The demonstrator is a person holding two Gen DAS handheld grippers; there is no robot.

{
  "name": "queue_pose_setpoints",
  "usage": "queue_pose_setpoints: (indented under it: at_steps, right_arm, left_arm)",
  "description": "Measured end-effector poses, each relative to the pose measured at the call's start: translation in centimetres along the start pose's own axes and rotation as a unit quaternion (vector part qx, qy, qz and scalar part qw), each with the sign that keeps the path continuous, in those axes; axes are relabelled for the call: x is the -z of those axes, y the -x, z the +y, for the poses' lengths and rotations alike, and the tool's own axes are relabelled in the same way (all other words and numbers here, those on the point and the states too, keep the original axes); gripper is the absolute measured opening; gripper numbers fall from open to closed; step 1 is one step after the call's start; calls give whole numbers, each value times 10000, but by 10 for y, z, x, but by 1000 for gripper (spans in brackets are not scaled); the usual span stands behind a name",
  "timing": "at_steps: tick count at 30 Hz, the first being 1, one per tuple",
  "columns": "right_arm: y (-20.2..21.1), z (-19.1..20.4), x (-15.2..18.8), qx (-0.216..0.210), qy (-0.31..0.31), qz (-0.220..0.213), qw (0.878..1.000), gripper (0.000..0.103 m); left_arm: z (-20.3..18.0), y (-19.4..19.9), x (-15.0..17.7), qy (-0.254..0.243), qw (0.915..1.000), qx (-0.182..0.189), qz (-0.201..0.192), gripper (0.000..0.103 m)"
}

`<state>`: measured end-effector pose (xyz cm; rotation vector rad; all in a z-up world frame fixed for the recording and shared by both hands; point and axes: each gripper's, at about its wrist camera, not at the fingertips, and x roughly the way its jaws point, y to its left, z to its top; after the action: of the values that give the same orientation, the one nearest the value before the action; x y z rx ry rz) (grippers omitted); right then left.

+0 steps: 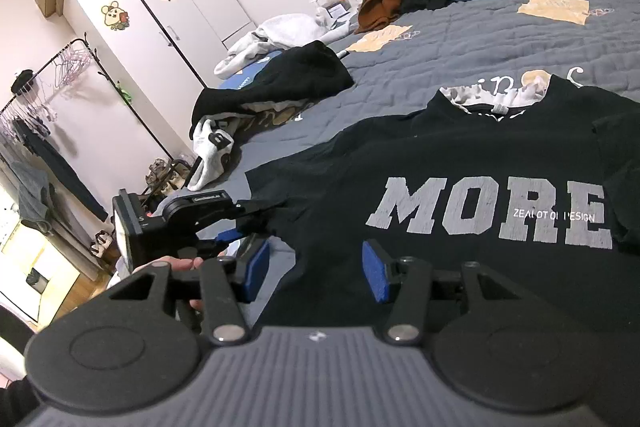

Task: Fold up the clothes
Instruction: 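Carry the held sleeve with the left gripper across the MORE print and release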

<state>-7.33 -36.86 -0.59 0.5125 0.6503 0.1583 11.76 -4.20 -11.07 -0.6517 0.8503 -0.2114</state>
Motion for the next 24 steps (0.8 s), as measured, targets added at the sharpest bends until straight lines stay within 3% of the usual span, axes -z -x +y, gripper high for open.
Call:
queue_pose_setpoints:
  at_steps: [3,6,9,11,15,18,24]
  right_arm:
    - [-1,-2,0,21,-4,25,10000,51]
    - [1,-5,0,34,-24,36,10000,51]
    - [4,-9,1,66,-52,29,10000,51]
    - [6,-12,1,87,-71,25,9999,51]
    - [12,-18,2,147,-98,35,9998,51]
    - [17,-24,3,198,-119,42,9997,51]
    - [26,-38,4,309,-182,37,9994,51]
  left_arm:
    - [-6,0,1,-189,9998,2,-79,7]
    - [-26,7,5,-802,9962,-40,-335,6]
    - [-54,17,13,-1557,9860,133,-573,6]
    - [-77,25,26,-2214,9722,289,-706,6]
    - [-120,31,65,-3427,9347,716,-622,6]
    - [-140,27,94,-3977,9118,989,-246,6]
    - [-150,11,131,-4624,8786,1068,541,6]
